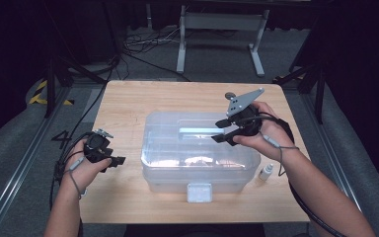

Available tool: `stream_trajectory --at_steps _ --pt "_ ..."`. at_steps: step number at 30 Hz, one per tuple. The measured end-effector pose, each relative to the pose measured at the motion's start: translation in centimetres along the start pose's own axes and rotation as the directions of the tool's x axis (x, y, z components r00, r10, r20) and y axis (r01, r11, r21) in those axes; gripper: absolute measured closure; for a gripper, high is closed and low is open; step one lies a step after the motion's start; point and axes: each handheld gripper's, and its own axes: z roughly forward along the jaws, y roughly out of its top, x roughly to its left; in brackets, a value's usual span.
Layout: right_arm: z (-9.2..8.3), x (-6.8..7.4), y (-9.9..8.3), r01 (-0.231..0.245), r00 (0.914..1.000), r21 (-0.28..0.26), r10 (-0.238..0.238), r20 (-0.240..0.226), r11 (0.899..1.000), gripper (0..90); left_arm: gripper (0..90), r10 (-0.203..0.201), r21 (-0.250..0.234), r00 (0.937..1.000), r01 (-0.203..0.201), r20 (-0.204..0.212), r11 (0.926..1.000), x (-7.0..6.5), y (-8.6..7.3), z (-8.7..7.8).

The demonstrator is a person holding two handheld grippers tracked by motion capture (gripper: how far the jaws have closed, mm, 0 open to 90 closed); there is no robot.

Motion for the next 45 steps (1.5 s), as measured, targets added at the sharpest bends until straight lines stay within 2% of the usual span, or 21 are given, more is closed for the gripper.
stream_trajectory --at_steps 10,13,19,22,34,37,45 --pt "1.1 0.4 0.9 0.057 0.9984 0.037 -0.057 0.003 0.998 59.8 38.0 0.009 0.002 1.0000 -0.009 0.004 1.0000 0.0 0.1 0.0" --pt "1.5 0.5 1.1 0.076 0.9971 0.048 -0.076 0.000 0.996 65.1 38.0 0.004 0.000 1.0000 -0.004 0.003 1.0000 0.0 0.0 -0.1" --pt "1.4 0.9 1.5 0.116 0.9931 0.063 -0.117 0.006 0.991 74.8 37.9 0.010 -0.002 0.9999 -0.010 0.001 0.9999 0.0 0.0 -0.1" --pt "1.2 1.1 1.6 0.131 0.9909 0.064 -0.132 0.025 0.989 75.5 37.9 0.007 -0.001 1.0000 -0.007 0.005 1.0000 0.0 0.0 -0.2" --pt "1.0 0.8 2.2 0.123 0.9916 0.080 -0.126 0.030 0.989 75.6 37.3 0.005 -0.012 1.0000 -0.005 0.001 0.9999 0.0 0.0 -0.3" --pt "0.8 0.5 2.5 0.120 0.9915 0.076 -0.123 0.042 0.990 75.4 37.2 0.008 -0.014 1.0000 -0.008 -0.001 0.9999 0.0 0.0 -0.4" --pt "0.4 -0.5 3.3 0.102 0.9938 0.091 -0.106 0.034 0.991 74.6 37.2 0.010 -0.026 0.9999 -0.010 -0.003 0.9996 0.1 -0.1 -0.7"
